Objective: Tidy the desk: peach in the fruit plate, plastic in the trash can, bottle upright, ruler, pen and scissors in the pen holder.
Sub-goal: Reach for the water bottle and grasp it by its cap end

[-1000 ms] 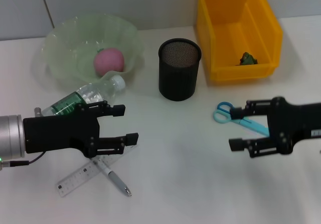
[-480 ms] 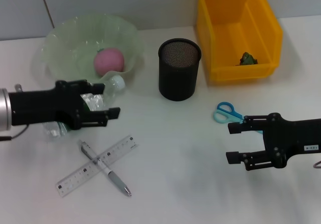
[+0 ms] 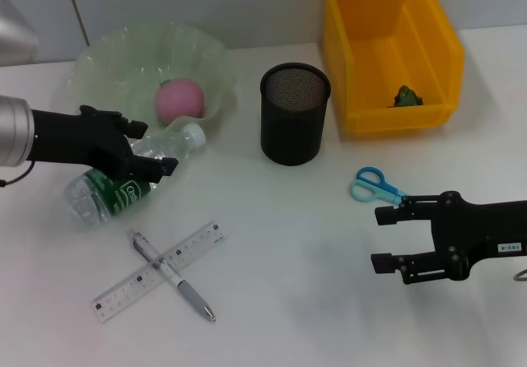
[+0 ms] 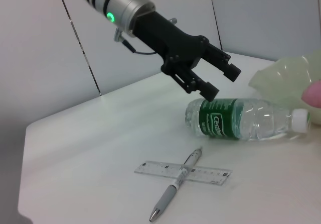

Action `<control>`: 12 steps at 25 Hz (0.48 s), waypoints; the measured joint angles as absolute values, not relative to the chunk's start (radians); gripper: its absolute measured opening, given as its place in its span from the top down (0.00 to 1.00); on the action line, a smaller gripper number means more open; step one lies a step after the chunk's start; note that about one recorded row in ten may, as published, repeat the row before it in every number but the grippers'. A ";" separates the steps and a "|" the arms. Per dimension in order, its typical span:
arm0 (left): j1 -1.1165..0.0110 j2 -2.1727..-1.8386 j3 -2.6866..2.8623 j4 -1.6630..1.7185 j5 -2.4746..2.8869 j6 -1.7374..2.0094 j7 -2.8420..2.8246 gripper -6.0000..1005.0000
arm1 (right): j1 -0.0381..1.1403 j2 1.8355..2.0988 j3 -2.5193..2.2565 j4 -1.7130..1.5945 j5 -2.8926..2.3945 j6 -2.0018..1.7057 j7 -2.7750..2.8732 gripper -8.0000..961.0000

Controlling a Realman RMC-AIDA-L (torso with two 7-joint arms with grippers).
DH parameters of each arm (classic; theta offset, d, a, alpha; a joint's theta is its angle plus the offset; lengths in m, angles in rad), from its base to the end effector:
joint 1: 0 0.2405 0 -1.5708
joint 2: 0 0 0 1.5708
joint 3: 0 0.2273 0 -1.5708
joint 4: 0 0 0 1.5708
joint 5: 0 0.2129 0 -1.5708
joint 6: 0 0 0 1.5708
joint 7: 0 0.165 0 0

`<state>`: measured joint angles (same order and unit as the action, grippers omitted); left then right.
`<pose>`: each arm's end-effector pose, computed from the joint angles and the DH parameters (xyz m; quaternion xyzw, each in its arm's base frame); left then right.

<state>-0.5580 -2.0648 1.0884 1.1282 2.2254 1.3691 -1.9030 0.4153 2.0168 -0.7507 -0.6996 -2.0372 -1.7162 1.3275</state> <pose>-0.1868 0.3748 0.0141 -0.9637 -0.1943 -0.0263 0.1813 0.2646 0.2821 0.0132 -0.9565 0.1948 0.2034 0.0759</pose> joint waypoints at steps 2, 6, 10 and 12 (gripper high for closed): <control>-0.558 -2.065 1.088 1.128 2.225 1.369 -1.903 0.23 | 0.414 2.017 -0.751 -0.699 -2.037 -1.716 1.328 0.20; -0.626 -2.066 1.122 1.133 2.416 1.368 -2.039 0.24 | 0.412 2.018 -0.750 -0.699 -2.037 -1.716 1.330 0.20; -0.671 -2.068 1.174 1.125 2.543 1.351 -2.114 0.24 | 0.411 2.019 -0.746 -0.699 -2.037 -1.716 1.331 0.20; -0.682 -2.068 1.195 1.121 2.575 1.338 -2.130 0.24 | 0.411 2.019 -0.746 -0.699 -2.037 -1.716 1.331 0.20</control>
<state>-0.6824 -2.0685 1.1947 1.1214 2.5751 1.3384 -2.1295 0.4106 2.0187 -0.7460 -0.6994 -2.0372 -1.7157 1.3310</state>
